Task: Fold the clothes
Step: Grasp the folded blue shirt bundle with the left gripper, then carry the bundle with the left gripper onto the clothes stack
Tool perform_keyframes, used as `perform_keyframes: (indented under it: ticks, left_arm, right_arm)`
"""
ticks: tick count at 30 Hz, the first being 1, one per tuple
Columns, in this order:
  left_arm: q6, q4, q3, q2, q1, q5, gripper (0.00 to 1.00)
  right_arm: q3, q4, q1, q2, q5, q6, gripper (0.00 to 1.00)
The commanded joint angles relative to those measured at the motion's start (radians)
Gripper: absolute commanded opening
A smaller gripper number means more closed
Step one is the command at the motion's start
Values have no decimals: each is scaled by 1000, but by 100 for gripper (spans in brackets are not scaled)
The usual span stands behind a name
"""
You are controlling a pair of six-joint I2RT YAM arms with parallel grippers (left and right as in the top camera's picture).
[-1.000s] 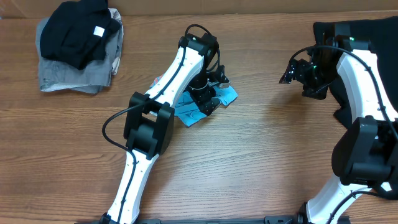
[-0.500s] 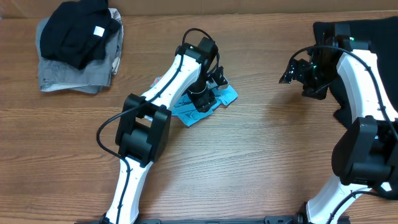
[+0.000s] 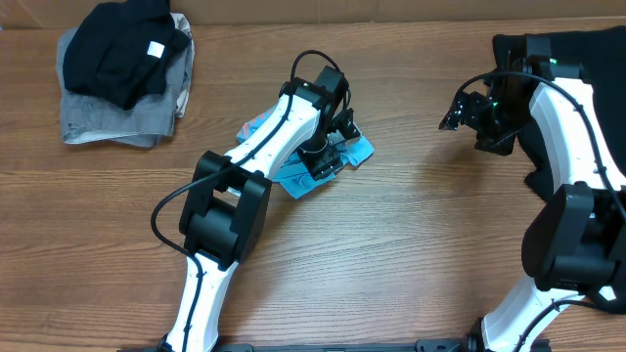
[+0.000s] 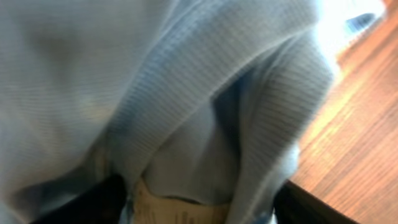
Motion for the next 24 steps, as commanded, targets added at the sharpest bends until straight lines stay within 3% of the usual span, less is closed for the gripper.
perform_keyframes:
  ticks: [1,10,12,18,24]
  left_arm:
    - [-79,42,-146,177,-8,4,71]
    - [-93,141,-270,177,-11,10,71]
    - [-94,166,-293,177,-12,21,60]
    - [-175,188,-306,177,-12,25,4]
    - [-222,125,-253,174,-5,-34,4]
  right_arm:
    - [20,4,-1,-26,-10,-9,87]
    - [20,15,-1,-26,-10,-9,87]
    - [20,15,-1,-26,-10,-9,87]
    - [20,21,-1,-26,-10,-8,87]
    - [20,33,-1,-26,-10,-8,88]
